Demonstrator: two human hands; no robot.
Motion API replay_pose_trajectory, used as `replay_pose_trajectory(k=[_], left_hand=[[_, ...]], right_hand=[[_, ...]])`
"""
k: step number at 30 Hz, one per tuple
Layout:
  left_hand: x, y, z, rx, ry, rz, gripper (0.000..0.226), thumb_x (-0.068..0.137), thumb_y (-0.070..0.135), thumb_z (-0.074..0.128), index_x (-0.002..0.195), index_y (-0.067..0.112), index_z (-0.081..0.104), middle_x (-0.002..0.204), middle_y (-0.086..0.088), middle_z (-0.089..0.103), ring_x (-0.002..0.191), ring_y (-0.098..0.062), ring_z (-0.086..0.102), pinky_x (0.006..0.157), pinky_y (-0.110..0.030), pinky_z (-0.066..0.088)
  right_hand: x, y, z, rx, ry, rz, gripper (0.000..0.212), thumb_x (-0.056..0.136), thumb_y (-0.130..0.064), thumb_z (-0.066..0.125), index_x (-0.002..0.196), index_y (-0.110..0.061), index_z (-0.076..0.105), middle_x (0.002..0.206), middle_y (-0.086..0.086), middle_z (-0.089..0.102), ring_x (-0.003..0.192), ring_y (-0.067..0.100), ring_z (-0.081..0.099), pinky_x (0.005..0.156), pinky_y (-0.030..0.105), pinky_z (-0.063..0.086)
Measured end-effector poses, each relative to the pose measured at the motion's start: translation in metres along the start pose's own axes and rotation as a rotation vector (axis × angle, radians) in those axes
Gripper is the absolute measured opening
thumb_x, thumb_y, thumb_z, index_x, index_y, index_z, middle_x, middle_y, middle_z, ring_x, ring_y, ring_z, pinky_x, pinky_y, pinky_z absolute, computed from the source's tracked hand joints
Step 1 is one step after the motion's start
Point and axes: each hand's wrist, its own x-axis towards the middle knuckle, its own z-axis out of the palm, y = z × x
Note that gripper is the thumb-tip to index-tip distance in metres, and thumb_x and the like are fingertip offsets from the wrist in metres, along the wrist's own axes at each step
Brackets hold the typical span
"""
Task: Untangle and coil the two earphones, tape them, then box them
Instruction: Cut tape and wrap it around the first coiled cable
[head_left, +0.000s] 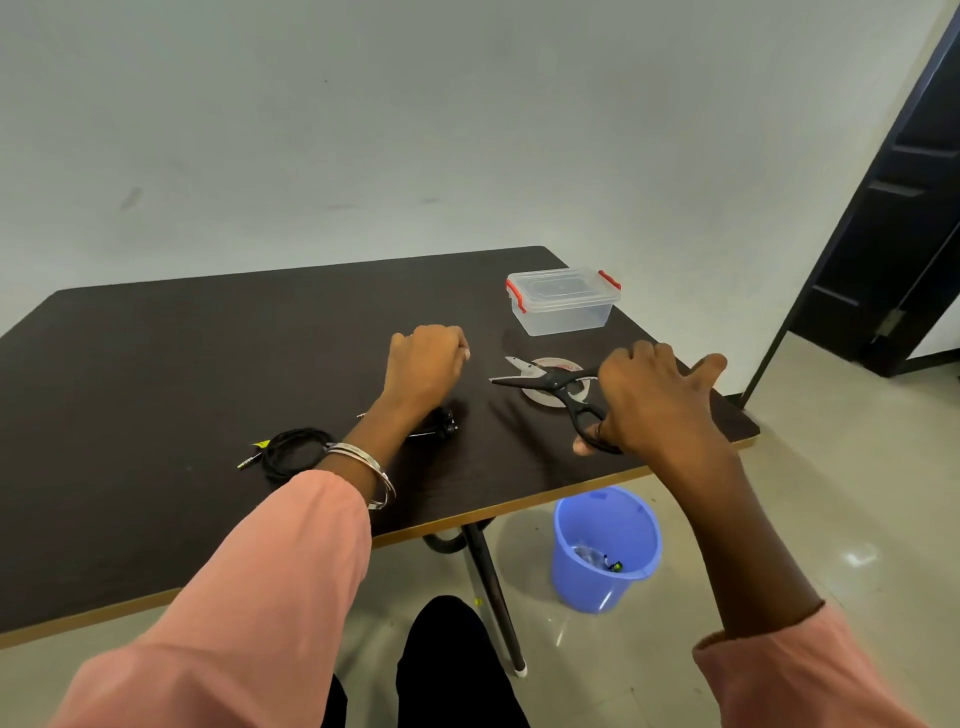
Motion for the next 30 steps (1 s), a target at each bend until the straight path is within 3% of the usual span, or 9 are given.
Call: replay_pose_trajectory(k=[13,30], left_hand=[[-0.005,-0.001,0.003,0.046,0.009,0.138,0.015,0.097,0.015,0.050,0.102,0.016,0.064,0.104,-0.001,0.064,0.094,-0.022,0.060,0.080,-0.036,0.040],[-0.012,-0.005,0.002,0.030,0.029,0.156,0.018,0.099,0.023,0.047,0.105,0.018,0.064,0.108,0.000,0.063,0.098,-0.020,0.060,0.084,-0.038,0.041]], right_hand=[[0.005,-0.030,-0.019,-0.176,0.145,-0.113,0.058,0.072,-0.032,0.080,0.121,-0.013,0.054,0.123,0.014,0.053,0.123,0.029,0.045,0.105,0.063,0.021],[0.016,-0.040,-0.019,-0.218,0.228,-0.125,0.044,0.079,-0.027,0.075,0.118,-0.016,0.057,0.121,0.014,0.059,0.119,0.028,0.051,0.106,0.059,0.021]])
